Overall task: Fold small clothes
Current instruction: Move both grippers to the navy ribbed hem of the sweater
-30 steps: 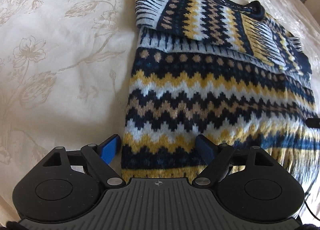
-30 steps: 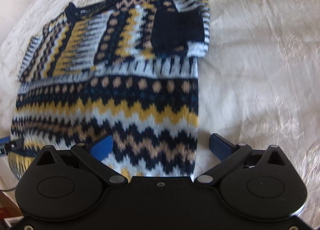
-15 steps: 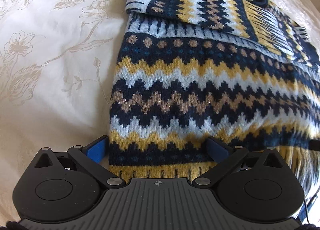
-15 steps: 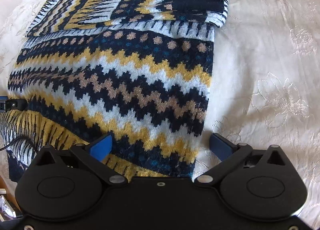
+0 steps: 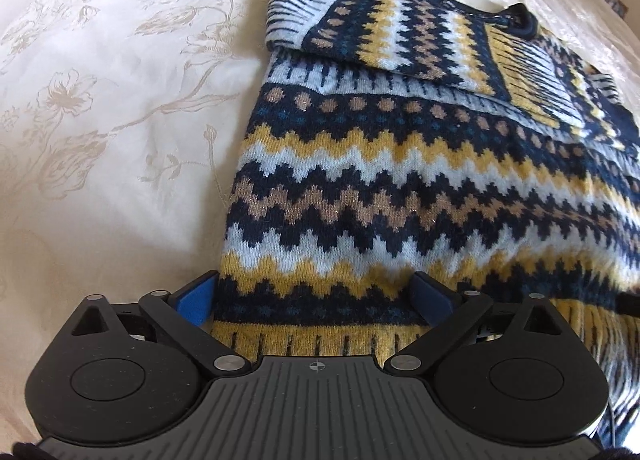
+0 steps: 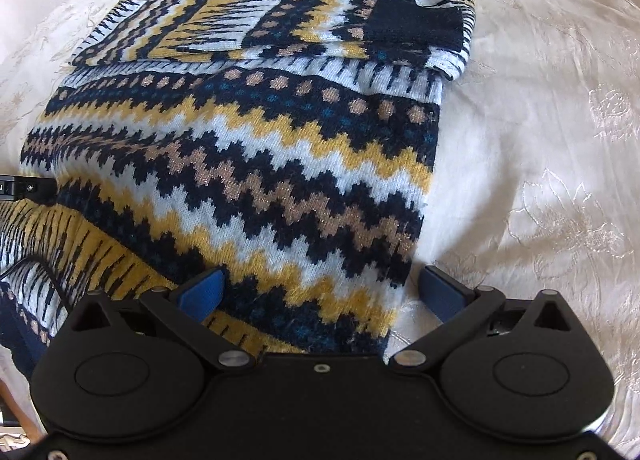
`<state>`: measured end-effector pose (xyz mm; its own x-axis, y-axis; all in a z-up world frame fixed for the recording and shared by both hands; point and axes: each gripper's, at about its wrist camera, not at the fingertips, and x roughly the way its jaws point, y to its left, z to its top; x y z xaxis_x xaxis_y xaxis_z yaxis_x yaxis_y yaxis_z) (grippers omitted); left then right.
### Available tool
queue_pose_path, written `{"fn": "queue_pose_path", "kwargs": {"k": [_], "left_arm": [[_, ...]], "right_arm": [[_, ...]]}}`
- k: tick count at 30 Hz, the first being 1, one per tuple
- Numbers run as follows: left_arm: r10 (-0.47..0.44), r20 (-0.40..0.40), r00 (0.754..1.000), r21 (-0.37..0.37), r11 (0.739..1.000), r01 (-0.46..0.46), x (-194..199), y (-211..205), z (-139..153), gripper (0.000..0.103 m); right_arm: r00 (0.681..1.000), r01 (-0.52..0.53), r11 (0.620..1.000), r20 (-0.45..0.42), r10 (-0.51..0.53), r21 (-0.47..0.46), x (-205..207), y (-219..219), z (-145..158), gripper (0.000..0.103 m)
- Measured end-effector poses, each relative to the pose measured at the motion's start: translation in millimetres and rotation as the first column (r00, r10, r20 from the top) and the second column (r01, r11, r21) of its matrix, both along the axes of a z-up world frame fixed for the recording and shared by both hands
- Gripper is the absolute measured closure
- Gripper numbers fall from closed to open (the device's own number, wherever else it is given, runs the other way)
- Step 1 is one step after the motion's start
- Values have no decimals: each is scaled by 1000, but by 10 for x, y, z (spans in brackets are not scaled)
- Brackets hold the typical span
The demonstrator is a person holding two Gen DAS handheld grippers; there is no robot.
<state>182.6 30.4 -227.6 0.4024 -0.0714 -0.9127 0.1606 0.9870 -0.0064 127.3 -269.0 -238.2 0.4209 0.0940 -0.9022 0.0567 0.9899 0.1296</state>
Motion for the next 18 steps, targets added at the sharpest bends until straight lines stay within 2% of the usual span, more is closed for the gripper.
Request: {"fn": "queue_pose_path", "kwargs": {"k": [2, 12, 18], "left_arm": [[-17, 21, 1000, -10, 1000, 17, -52, 39, 58, 17], [-92, 55, 994, -66, 993, 96, -772, 441, 258, 23], [-118, 42, 992, -89, 989, 122, -1113, 625, 218, 24]], "right_arm": [[1000, 9, 1000, -4, -9, 11, -38, -12, 33, 0], [984, 168, 979, 31, -173, 118, -682, 101, 331, 1], [975, 216, 968, 26, -221, 128, -1042, 279, 374, 1]]}}
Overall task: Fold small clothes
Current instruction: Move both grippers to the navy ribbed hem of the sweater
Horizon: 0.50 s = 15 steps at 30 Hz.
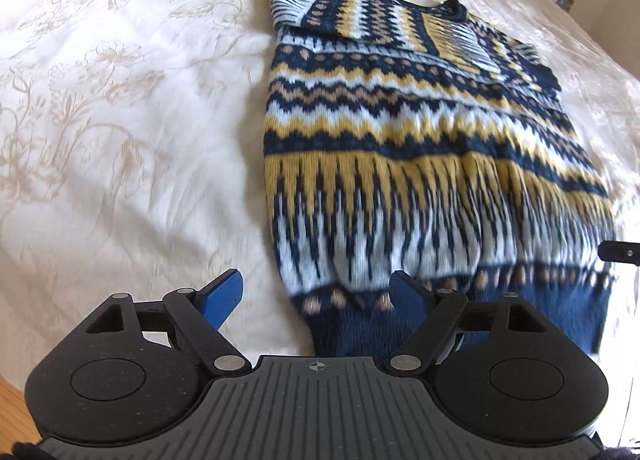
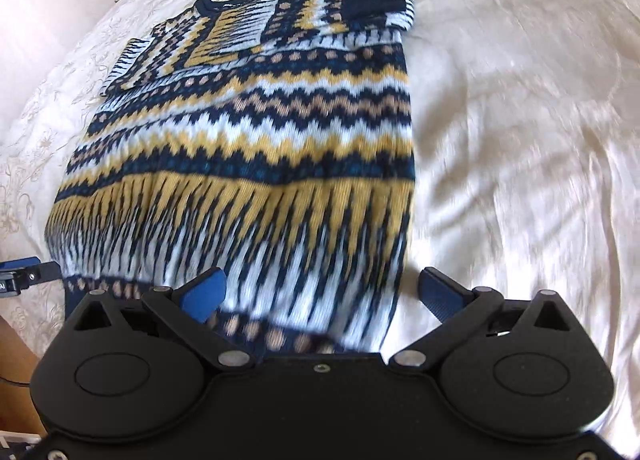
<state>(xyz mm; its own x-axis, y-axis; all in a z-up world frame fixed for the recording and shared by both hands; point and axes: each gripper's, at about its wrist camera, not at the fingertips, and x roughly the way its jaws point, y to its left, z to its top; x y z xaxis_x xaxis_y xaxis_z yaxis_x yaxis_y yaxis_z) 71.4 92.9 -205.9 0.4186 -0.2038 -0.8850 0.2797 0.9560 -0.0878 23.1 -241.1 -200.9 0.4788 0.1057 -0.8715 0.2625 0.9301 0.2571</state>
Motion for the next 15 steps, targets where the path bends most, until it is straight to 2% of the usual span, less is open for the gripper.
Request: {"fn": "queue_pose_path", "kwargs": {"k": [7, 15], "left_arm": [[-51, 2, 999, -9, 999, 51, -235, 46, -81, 24], [-70, 7, 998, -11, 998, 70, -308, 18, -179, 24]], "right_arm": [[998, 55, 997, 26, -57, 61, -273, 94, 77, 1], [998, 18, 998, 66, -22, 63, -431, 202, 113, 1]]}}
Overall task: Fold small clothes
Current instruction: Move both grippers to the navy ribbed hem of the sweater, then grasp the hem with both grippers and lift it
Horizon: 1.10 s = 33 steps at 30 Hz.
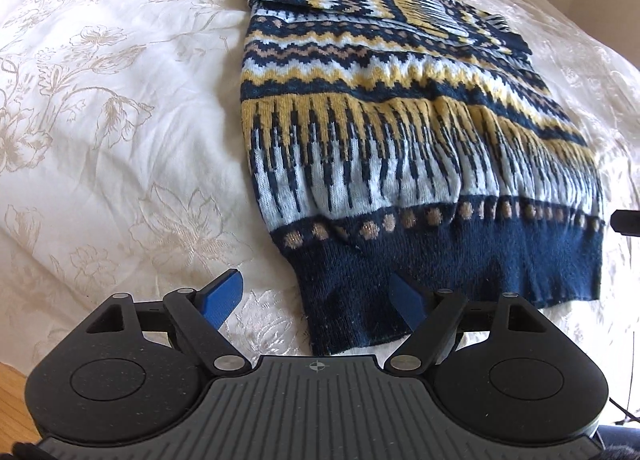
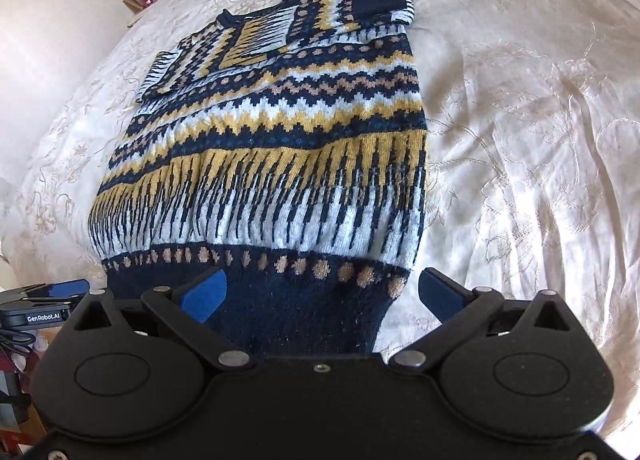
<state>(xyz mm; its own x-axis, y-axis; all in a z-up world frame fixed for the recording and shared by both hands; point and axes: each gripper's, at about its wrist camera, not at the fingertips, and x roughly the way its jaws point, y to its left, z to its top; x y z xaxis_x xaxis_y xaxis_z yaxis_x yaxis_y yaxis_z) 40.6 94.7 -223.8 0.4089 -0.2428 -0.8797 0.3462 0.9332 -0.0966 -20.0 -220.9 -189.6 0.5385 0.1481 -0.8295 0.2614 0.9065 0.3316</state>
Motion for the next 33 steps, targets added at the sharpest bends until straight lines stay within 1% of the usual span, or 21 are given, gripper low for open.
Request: {"fn": "queue_pose_path", "kwargs": {"k": [4, 10, 15, 18, 24, 25, 26, 27, 28, 29, 30, 31, 32, 33], "left_arm": [[2, -9, 1000, 5, 1000, -2, 11, -4, -53, 24], [-15, -17, 1000, 13, 1000, 15, 88, -67, -157, 24], [0, -18, 1000, 3, 1000, 0, 200, -110, -227, 24], [4, -16, 1000, -6, 1000, -4, 257, -155, -240, 24], [-3, -8, 1000, -30, 1000, 3, 287, -192, -255, 25], [-4, -7, 1000, -41, 999, 4, 277, -181, -252, 30], [-5, -6, 1000, -51, 999, 4, 260, -162, -240, 41], [-4, -7, 1000, -57, 998, 4, 242, -141, -226, 46], [-2, -14, 1000, -67, 998, 1, 224, -116, -212, 57], [2, -25, 1000, -79, 997, -4, 207, -93, -200, 65], [5, -43, 999, -96, 995, -9, 190, -64, -195, 69], [10, -60, 998, -107, 994, -16, 178, -46, -193, 76], [15, -74, 997, -114, 993, -23, 165, -28, -185, 84], [22, -88, 996, -116, 993, -32, 167, -36, -176, 86]], "right_arm": [[999, -31, 999, -16, 31, -12, -30, 69, -96, 1], [999, -20, 999, -38, 21, 37, -13, 44, -296, 1], [997, -54, 997, -56, 58, 59, 57, 19, -466, 1], [995, -79, 995, -52, 82, 68, 100, 12, -507, 0], [996, -76, 992, -37, 80, 101, 143, -35, -546, 0], [996, -76, 991, -35, 80, 106, 145, -42, -550, 0], [996, -76, 991, -36, 81, 111, 141, -49, -551, 1], [996, -75, 991, -36, 80, 114, 133, -58, -547, 3], [996, -69, 991, -38, 74, 118, 114, -78, -539, 10], [997, -62, 990, -41, 68, 129, 103, -98, -532, 22], [997, -52, 986, -48, 60, 157, 96, -128, -533, 31], [997, -42, 982, -61, 54, 186, 86, -157, -540, 49], [995, -28, 975, -87, 48, 219, 87, -182, -561, 76], [993, -22, 970, -109, 49, 242, 87, -196, -575, 85]]}}
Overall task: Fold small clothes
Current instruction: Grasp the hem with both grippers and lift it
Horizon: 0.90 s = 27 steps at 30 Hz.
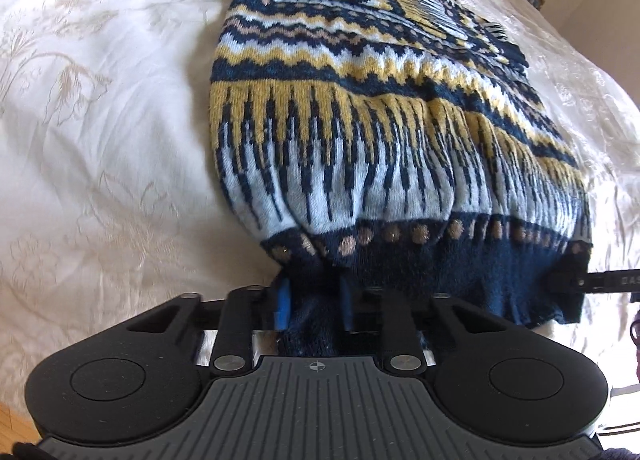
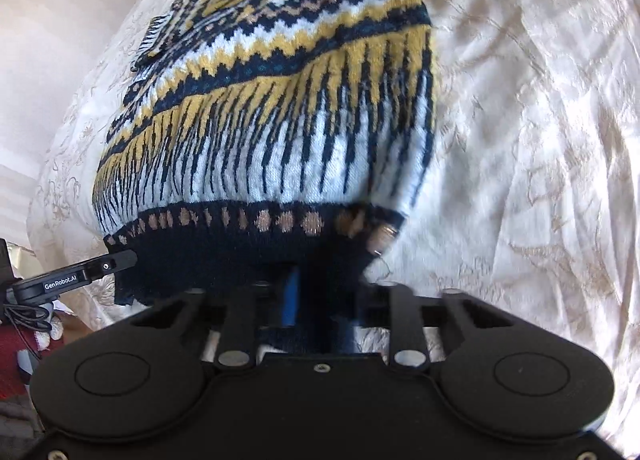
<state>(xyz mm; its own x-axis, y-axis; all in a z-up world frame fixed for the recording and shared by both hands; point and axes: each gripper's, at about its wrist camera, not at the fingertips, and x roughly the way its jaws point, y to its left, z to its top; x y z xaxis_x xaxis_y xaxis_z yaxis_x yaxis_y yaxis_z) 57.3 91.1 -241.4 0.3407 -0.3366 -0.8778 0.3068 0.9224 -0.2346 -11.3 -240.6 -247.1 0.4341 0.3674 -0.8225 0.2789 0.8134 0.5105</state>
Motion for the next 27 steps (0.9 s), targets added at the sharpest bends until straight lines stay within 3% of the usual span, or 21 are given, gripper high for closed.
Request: {"fn": "queue_pose_path", "kwargs": {"k": [2, 5, 12, 19, 27], "left_arm": [[32, -19, 999, -22, 999, -32, 1, 32, 64, 93], [79, -29, 996, -87, 993, -82, 4, 80, 254, 93], [125, 57, 991, -184, 976, -112, 144, -22, 912, 93], [228, 187, 955, -272, 947, -172, 656, -180, 1476, 93], [302, 263, 916, -318, 924, -213, 1424, -412, 1617, 93]], "right_arm": [[1000, -8, 1000, 11, 8, 17, -14, 6, 51, 89], [998, -34, 999, 46, 33, 21, 2, 7, 227, 90], [980, -74, 996, 189, 63, 52, 186, -139, 804, 90], [942, -11, 997, 335, -18, 82, 673, -498, 1242, 90], [899, 69, 992, 426, -107, 103, 1417, -902, 1459, 90]]}}
